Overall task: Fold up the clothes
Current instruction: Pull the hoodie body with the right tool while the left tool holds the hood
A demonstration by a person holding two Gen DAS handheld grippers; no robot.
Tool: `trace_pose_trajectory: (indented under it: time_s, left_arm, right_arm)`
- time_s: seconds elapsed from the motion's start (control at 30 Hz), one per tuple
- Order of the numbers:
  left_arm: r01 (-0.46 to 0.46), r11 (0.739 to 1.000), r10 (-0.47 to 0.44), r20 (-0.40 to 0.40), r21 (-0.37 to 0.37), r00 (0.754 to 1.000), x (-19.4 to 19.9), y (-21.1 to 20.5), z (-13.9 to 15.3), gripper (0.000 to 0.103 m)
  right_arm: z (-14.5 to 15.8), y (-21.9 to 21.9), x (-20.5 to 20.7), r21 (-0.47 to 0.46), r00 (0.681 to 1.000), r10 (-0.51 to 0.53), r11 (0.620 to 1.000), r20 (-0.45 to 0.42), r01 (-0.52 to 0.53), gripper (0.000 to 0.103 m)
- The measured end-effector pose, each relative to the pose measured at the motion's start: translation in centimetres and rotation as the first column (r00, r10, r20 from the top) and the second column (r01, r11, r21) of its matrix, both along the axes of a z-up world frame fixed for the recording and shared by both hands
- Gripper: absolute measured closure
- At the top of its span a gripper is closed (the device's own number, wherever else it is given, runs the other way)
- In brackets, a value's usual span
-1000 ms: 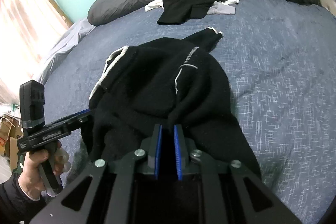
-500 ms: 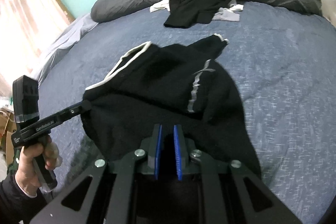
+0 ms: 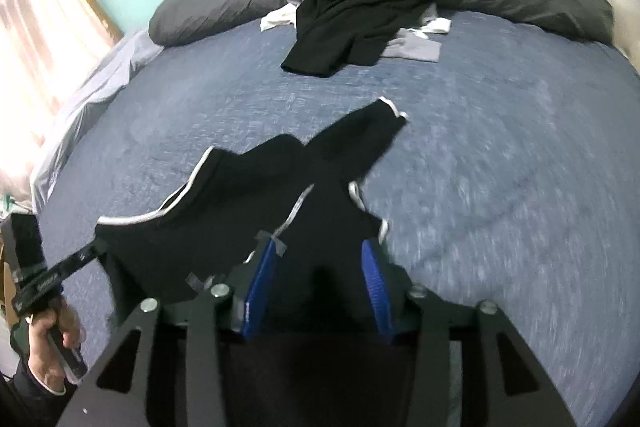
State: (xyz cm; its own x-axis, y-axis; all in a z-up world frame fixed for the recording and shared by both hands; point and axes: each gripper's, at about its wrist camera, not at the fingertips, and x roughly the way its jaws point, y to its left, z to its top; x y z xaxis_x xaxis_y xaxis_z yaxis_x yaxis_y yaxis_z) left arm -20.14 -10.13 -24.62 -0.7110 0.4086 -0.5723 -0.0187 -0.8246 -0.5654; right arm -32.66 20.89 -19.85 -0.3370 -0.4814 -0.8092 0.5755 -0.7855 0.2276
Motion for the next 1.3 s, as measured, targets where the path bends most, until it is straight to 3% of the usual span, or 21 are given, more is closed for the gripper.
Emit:
trace_pose_trajectory:
  time_s: [0.03, 0.1, 0.23, 0.37, 0.6, 0.77, 1.03, 1.17, 1.3]
  left_arm:
    - [-0.011, 1.0, 0.011, 0.002, 0.002, 1.0, 0.0, -0.5, -0.1, 0.096]
    - [-0.033, 0.999, 0.033, 0.005, 0.005, 0.999, 0.1, -1.5, -0.2, 0.096]
    - [-0.061, 0.998, 0.061, 0.005, 0.0, 0.998, 0.3, -3.4, -0.3, 0.096]
    - [-0.091, 0.996, 0.091, 0.007, 0.018, 0.996, 0.0, -5.1, -0.2, 0.096]
    - [-0.135, 0.99, 0.135, 0.003, 0.026, 0.991, -0.2, -6.8, 0.0, 0.096]
    - [-0.153, 0.988, 0.152, 0.045, 0.027, 0.987, -0.6, -7.3, -1.2, 0.096]
    - [-0.132, 0.991, 0.131, 0.048, 0.017, 0.99, -0.7, -7.2, -1.4, 0.096]
    - [-0.13, 0.991, 0.129, 0.052, 0.02, 0.99, -0.6, -7.2, -1.6, 0.096]
    - [-0.124, 0.992, 0.123, 0.049, 0.016, 0.991, -0.6, -7.2, -1.6, 0.096]
  right_arm:
    - [-0.1, -0.8, -0.7, 0.012, 1.0, 0.01, 1.0, 0.001, -0.01, 0.057]
    - [-0.5, -2.4, -2.1, 0.035, 0.999, 0.031, 0.999, 0.005, -0.032, 0.046]
    - [-2.2, -5.3, -3.9, 0.078, 0.997, 0.074, 0.994, 0.038, -0.076, 0.045]
    - [-3.6, -7.0, -3.7, 0.045, 0.988, 0.124, 0.991, 0.092, -0.128, 0.046]
    - [-5.7, -8.2, -0.2, 0.014, 0.97, 0.199, 0.979, 0.142, -0.203, 0.089]
    - [-6.1, -8.6, 2.6, 0.014, 0.948, 0.272, 0.961, 0.167, -0.278, 0.091]
    - [-2.8, -7.5, 1.3, -0.015, 0.972, 0.229, 0.974, 0.06, -0.228, 0.091]
    - [-1.5, -7.0, -1.2, -0.038, 0.989, 0.146, 0.989, 0.021, -0.145, 0.089]
    - [-2.2, -7.6, -4.6, 0.069, 0.998, 0.063, 0.996, 0.02, -0.064, 0.087]
